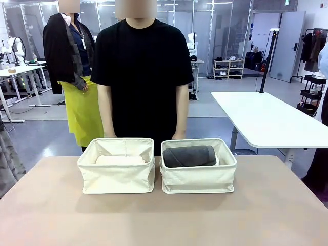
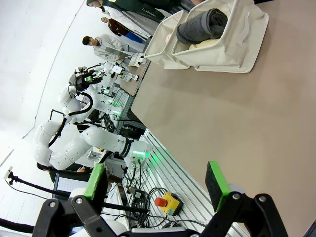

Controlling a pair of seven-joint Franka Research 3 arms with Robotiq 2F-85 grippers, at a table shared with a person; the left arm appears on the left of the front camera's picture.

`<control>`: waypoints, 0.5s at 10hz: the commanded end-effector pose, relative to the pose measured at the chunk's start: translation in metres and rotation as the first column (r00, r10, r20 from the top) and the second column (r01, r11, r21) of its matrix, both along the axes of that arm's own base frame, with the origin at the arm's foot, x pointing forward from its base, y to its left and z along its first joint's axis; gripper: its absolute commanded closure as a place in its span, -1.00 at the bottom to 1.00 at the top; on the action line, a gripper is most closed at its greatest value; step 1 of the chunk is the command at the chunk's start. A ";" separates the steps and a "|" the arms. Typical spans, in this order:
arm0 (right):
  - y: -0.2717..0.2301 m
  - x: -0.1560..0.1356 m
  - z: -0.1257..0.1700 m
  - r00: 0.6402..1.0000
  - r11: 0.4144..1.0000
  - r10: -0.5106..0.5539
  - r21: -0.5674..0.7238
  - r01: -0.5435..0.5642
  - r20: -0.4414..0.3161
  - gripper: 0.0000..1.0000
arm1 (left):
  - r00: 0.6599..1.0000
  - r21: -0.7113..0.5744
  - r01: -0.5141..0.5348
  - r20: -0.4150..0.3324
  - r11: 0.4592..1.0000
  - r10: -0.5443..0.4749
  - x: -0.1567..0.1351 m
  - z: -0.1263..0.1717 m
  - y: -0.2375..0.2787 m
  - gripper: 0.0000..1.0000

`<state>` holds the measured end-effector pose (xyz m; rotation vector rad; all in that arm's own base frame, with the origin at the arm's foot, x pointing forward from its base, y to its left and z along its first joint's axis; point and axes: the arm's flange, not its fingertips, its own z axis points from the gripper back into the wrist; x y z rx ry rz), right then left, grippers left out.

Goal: Divide the towels into two baskets.
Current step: Pick up one hotel-folded towel from the bottom of the table and place it in the Fabric basket indicated by the person.

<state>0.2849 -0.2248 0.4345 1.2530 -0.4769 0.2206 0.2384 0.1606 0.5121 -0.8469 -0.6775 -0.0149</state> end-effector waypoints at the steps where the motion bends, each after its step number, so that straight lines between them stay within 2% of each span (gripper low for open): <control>1: 0.002 -0.001 0.002 1.000 1.000 -0.005 0.014 0.004 0.022 -1.00 | 1.000 -0.005 -0.021 -0.007 1.000 0.021 0.001 0.001 0.001 -1.00; 5: 0.002 -0.001 0.002 1.000 1.000 -0.005 0.014 0.004 0.022 -1.00 | 1.000 -0.005 -0.021 -0.007 1.000 0.021 0.001 0.001 0.001 -1.00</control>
